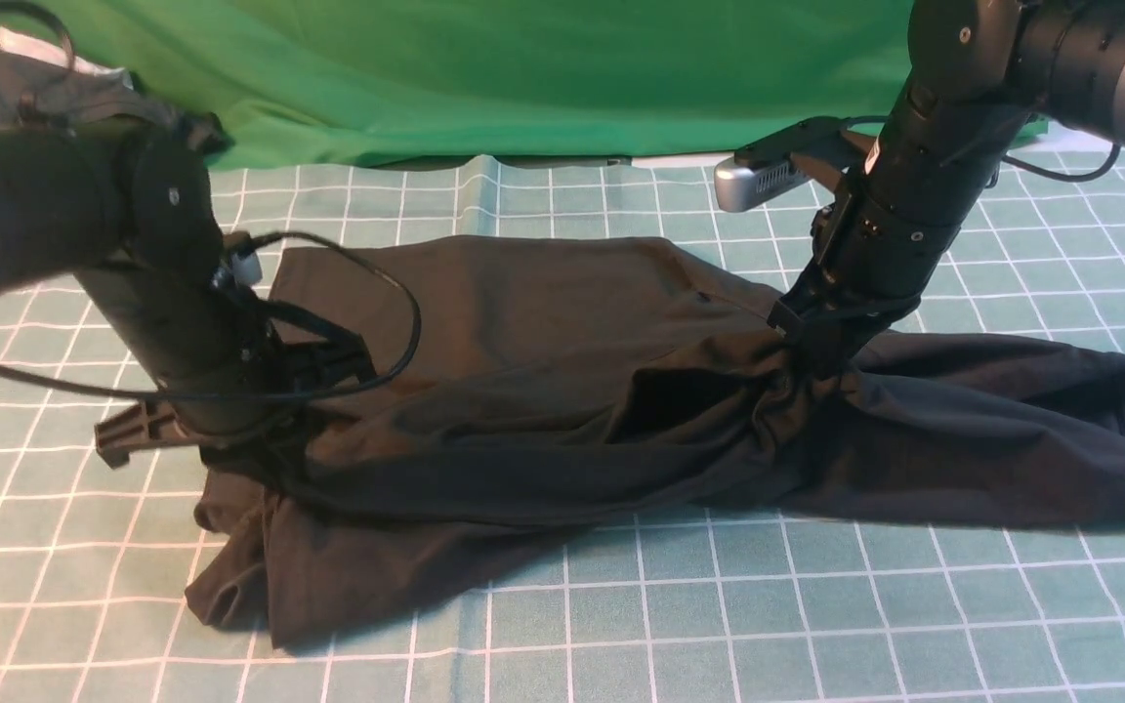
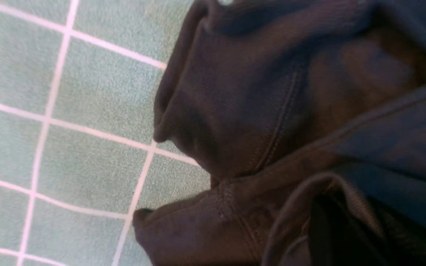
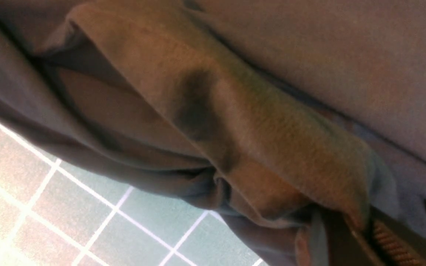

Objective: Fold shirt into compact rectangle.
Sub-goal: 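Grasp the near edge of the shirt at its hem and shoulder corners, then fold the black garment in half by bringing its near edge over to the far edge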

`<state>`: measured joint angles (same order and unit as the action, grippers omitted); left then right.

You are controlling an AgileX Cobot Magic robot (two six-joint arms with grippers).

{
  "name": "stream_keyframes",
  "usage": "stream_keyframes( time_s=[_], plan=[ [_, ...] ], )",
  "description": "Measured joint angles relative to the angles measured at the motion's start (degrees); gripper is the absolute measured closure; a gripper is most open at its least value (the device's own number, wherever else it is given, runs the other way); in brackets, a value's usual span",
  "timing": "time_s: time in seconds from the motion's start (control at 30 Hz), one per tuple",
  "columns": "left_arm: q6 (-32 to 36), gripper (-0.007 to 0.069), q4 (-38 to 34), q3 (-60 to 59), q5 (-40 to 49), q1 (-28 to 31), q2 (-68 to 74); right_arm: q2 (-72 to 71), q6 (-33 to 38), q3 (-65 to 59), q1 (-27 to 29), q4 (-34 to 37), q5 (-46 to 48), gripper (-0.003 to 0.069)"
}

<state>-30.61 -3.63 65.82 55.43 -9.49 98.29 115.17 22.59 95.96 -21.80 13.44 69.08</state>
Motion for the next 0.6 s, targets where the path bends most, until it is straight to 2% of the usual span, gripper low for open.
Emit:
stream_keyframes(
  time_s=[0.2, 0.43, 0.6],
  plan=[
    [0.6, 0.0613, 2.4, 3.5, 3.7, 0.4, -0.3, 0.0, 0.9, 0.5, 0.0, 0.1, 0.1, 0.0628],
    [3.9, 0.0613, 0.6, 13.6, 6.9, 6.5, -0.3, -0.1, 1.0, 4.9, 0.5, 0.1, 0.6, 0.0628],
    [5.7, 0.0613, -0.4, 21.2, 7.3, 9.6, 1.2, -0.1, 1.0, 5.2, 0.7, 0.2, -2.8, 0.0628]
  ],
)
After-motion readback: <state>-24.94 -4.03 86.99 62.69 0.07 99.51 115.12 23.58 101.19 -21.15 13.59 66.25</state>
